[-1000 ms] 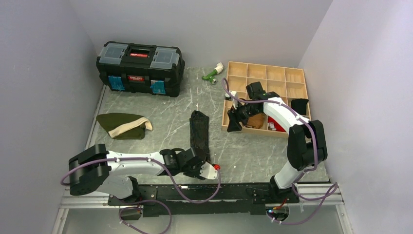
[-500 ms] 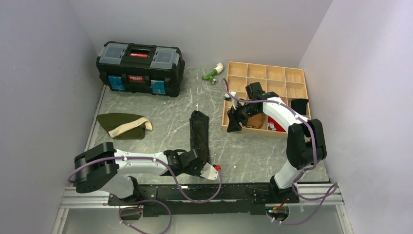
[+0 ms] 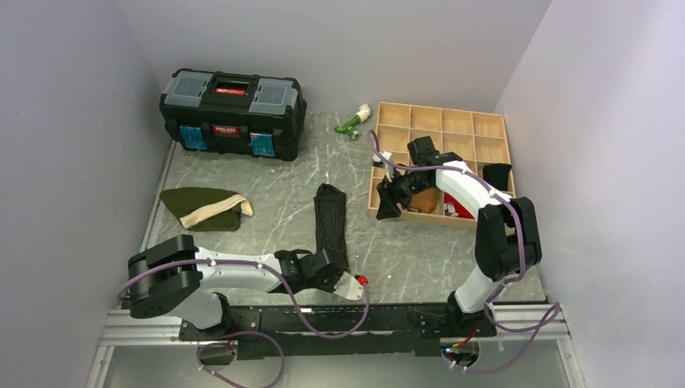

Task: Roll the underwear
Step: Roll the underwear to the center of the board.

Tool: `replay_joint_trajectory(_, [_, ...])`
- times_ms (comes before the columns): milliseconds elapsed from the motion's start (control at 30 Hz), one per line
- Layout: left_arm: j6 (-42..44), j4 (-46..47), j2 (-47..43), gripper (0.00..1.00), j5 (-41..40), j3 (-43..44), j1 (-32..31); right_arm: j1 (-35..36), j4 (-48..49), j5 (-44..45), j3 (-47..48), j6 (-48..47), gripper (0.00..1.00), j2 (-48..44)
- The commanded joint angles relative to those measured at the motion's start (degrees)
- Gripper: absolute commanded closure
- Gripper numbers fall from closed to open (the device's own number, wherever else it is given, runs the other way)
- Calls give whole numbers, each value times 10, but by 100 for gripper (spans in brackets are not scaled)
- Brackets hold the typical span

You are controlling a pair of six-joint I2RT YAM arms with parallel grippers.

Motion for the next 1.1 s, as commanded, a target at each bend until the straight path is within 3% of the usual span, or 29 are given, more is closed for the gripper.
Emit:
replay_joint_trajectory(0, [-12, -22, 14, 87, 14, -7, 2, -2, -1, -26, 15, -4, 42, -4])
replay_joint_trajectory(267, [-14, -62, -5, 100, 81, 12, 24, -2, -21, -44, 29, 0, 43, -25])
replay_joint_trajectory(567, [-3, -189, 20, 100, 301, 96, 157, -2, -34, -52, 22, -7, 43, -68])
replay_joint_trajectory(1067, [87, -474, 275, 100, 595, 339, 378, 3, -17, -89, -28, -25, 43, -174])
